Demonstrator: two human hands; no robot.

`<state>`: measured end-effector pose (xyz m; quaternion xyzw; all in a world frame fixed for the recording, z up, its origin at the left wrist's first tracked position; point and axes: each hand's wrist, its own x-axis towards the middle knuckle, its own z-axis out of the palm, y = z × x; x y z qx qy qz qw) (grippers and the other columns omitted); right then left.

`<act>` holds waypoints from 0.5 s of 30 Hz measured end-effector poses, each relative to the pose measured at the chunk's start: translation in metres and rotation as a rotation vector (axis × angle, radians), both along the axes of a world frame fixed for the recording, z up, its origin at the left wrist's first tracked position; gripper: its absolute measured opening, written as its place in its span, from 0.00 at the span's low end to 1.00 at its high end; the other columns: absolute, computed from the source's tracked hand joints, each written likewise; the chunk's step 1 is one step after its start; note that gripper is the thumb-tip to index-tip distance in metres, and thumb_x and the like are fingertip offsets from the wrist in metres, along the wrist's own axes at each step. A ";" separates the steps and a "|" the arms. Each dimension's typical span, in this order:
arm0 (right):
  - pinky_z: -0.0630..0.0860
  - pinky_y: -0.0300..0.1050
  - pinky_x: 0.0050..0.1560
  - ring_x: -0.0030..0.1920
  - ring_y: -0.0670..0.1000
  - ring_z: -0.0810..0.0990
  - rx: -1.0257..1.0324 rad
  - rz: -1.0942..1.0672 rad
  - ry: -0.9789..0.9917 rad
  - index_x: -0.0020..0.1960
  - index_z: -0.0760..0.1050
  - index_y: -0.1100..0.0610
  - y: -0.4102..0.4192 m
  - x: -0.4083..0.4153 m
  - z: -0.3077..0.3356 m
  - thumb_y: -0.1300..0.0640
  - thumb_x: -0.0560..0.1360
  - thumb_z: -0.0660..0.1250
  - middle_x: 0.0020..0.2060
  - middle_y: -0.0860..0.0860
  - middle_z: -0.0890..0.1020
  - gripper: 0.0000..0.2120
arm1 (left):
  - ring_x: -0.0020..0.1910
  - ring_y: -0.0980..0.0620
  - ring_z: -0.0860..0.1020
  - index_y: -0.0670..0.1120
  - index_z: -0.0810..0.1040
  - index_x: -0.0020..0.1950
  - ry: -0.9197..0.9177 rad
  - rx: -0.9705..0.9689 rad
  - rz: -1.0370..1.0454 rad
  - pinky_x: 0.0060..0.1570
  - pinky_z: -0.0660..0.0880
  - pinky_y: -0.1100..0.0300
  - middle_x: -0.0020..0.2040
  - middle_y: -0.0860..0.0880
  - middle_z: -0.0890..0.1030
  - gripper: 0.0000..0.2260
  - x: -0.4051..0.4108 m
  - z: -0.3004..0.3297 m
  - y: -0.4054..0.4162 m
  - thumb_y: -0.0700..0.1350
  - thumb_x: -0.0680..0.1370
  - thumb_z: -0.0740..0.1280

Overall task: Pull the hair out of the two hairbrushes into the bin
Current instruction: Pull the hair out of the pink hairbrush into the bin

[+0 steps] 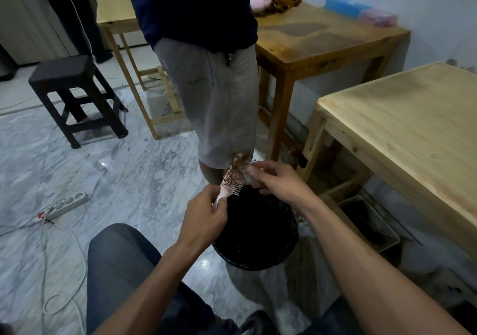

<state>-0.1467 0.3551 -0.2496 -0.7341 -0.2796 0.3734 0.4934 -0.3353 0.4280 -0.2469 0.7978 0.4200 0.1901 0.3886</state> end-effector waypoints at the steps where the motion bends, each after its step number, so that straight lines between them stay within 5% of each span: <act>1: 0.83 0.47 0.52 0.45 0.47 0.87 0.032 -0.006 0.013 0.60 0.82 0.53 0.001 -0.002 -0.001 0.45 0.75 0.76 0.46 0.49 0.88 0.18 | 0.42 0.51 0.81 0.49 0.78 0.58 0.003 0.005 -0.002 0.37 0.71 0.58 0.43 0.60 0.79 0.08 0.000 0.000 -0.001 0.44 0.80 0.64; 5: 0.78 0.45 0.40 0.32 0.45 0.82 0.076 -0.117 -0.143 0.46 0.85 0.50 0.009 -0.007 -0.005 0.52 0.73 0.78 0.31 0.48 0.85 0.04 | 0.40 0.54 0.80 0.51 0.77 0.56 -0.003 0.020 -0.012 0.36 0.70 0.60 0.42 0.60 0.79 0.07 -0.001 0.001 -0.003 0.44 0.80 0.64; 8: 0.78 0.42 0.41 0.34 0.45 0.83 0.025 -0.196 -0.238 0.40 0.84 0.47 0.009 -0.007 -0.003 0.53 0.75 0.76 0.32 0.46 0.85 0.05 | 0.37 0.54 0.79 0.50 0.78 0.57 -0.003 0.009 -0.003 0.33 0.69 0.61 0.43 0.58 0.80 0.07 -0.003 0.000 0.000 0.45 0.80 0.64; 15: 0.80 0.41 0.39 0.38 0.49 0.83 -0.039 -0.502 0.142 0.47 0.86 0.57 -0.019 0.013 0.005 0.60 0.77 0.74 0.42 0.54 0.87 0.03 | 0.32 0.50 0.80 0.49 0.77 0.58 -0.029 -0.033 0.107 0.30 0.74 0.56 0.42 0.54 0.81 0.07 -0.012 0.004 0.011 0.45 0.81 0.63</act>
